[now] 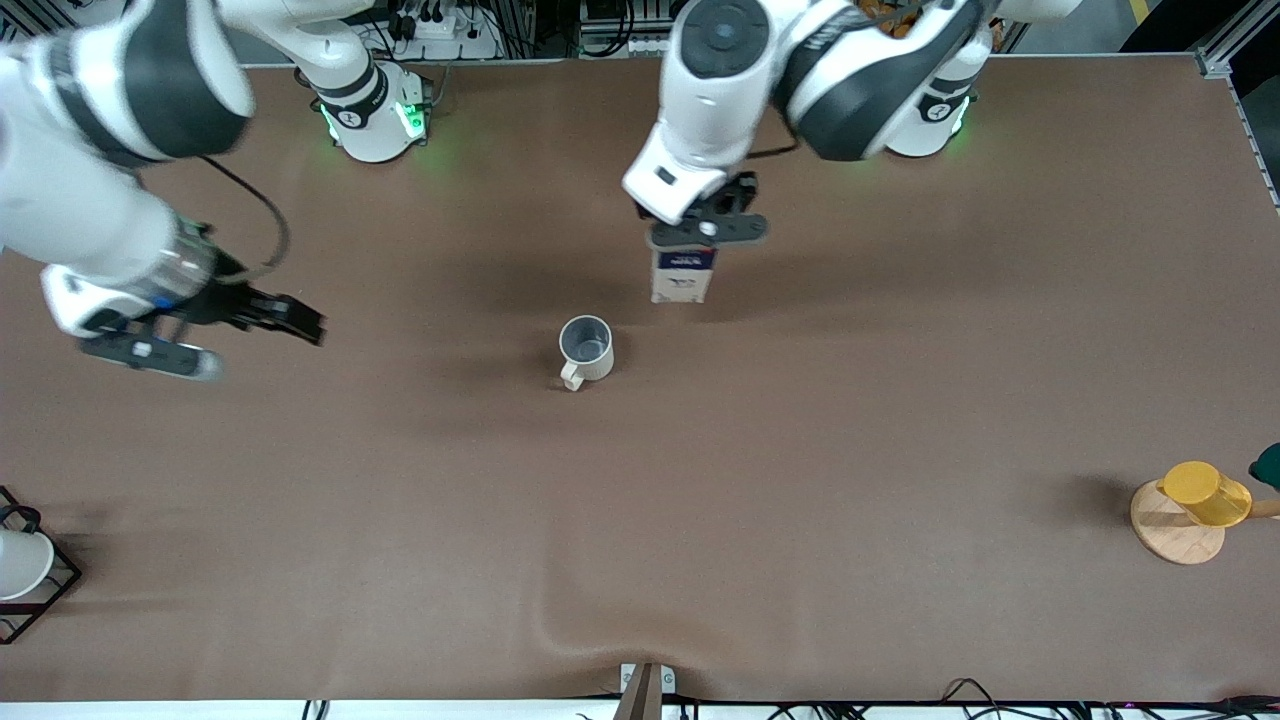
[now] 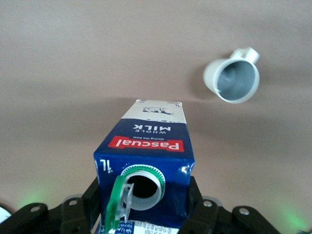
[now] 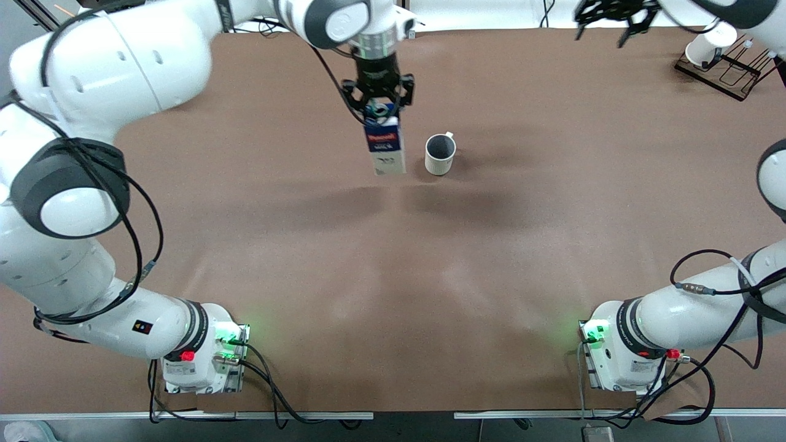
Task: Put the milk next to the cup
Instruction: 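Carry the milk carton with the left gripper beside the mug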
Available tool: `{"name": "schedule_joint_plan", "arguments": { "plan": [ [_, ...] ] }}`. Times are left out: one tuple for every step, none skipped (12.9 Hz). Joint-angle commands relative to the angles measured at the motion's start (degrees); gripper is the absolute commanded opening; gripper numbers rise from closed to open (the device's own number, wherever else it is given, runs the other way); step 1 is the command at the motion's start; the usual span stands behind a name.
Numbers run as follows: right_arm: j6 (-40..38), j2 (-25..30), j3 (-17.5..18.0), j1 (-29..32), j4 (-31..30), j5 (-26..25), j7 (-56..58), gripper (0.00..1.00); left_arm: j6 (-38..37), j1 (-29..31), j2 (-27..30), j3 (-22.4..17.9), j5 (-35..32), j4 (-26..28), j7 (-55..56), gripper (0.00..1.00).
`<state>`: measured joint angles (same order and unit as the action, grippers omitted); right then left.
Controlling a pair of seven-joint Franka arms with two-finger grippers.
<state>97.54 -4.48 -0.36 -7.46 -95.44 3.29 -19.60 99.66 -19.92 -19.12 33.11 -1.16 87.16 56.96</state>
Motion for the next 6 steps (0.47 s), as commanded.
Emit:
{"name": "schedule_joint_plan", "arguments": {
  "plan": [
    [-5.7,2.5,1.3,6.5,2.4,0.0,6.8,1.00,2.1,-4.2,-4.2,-0.2,-1.3,-3.5,4.0,0.70],
    [-7.6,2.4,1.3,8.6,4.2,0.0,10.2,1.00,3.7,-6.2,-5.1,-0.2,-1.3,-3.6,5.3,0.70],
    [-8.2,2.2,1.4,10.1,5.3,0.0,13.1,1.00,6.6,-7.3,-6.1,-0.2,-1.3,-3.9,6.8,0.70],
    [-8.8,2.0,1.4,11.3,5.8,0.4,14.8,1.00,8.2,-7.8,-7.5,-0.2,-1.3,-5.1,7.3,0.70],
    [-9.5,2.0,1.4,12.1,5.9,0.6,15.3,1.00,8.4,-9.2,-9.1,-0.3,-1.5,-6.5,7.4,0.70],
    [-9.4,1.8,1.4,12.2,6.1,0.4,15.5,1.00,8.4,-10.2,-10.6,-0.8,-2.4,-7.4,7.7,0.70]
  ]
}}
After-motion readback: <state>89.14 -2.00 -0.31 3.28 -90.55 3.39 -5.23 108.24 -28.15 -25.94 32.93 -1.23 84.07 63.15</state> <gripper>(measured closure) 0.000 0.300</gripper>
